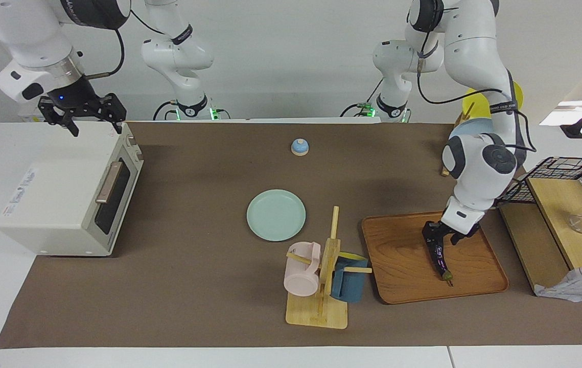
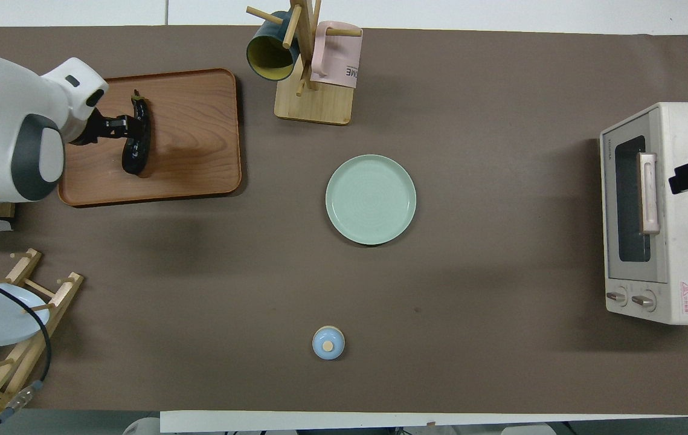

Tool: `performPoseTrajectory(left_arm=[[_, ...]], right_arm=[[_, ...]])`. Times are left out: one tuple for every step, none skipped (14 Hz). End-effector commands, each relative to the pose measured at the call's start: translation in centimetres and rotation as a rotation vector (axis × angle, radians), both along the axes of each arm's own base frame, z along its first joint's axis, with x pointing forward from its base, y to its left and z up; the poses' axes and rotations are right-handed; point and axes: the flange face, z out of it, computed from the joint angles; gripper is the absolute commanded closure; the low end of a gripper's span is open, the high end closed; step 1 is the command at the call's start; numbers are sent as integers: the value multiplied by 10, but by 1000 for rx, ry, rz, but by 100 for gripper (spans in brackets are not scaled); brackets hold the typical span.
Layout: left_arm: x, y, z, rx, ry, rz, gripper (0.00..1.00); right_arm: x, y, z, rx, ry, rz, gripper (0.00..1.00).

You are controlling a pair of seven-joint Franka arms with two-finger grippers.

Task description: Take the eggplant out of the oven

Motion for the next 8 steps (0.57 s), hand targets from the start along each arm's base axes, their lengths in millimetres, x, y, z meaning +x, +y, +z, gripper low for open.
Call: performPoseTrajectory(left_arm=[[-38, 38, 121, -11, 69, 18, 0], [-48, 43, 149, -11, 90, 3, 0], [-58, 46, 171, -14, 106, -7, 0], [-64, 45, 182, -16, 109, -12, 0], [-70, 43, 191, -18, 103, -18, 0], [-71, 40, 190, -18, 106, -23, 0], [-72, 37, 190, -18, 106, -28, 0], [-72, 35, 190, -18, 111, -32, 0]], right_arm=[[-6, 0, 0, 16, 5, -10, 0], [-6, 0, 0, 16, 5, -12, 0], [-6, 0, 0, 16, 5, -10, 0], [-6, 0, 0, 16, 5, -10, 0], [-6, 0, 0, 16, 5, -10, 0], [-6, 0, 0, 16, 5, -10, 0], [-6, 0, 0, 16, 5, -12, 0], [-6, 0, 0, 16, 5, -10, 0]])
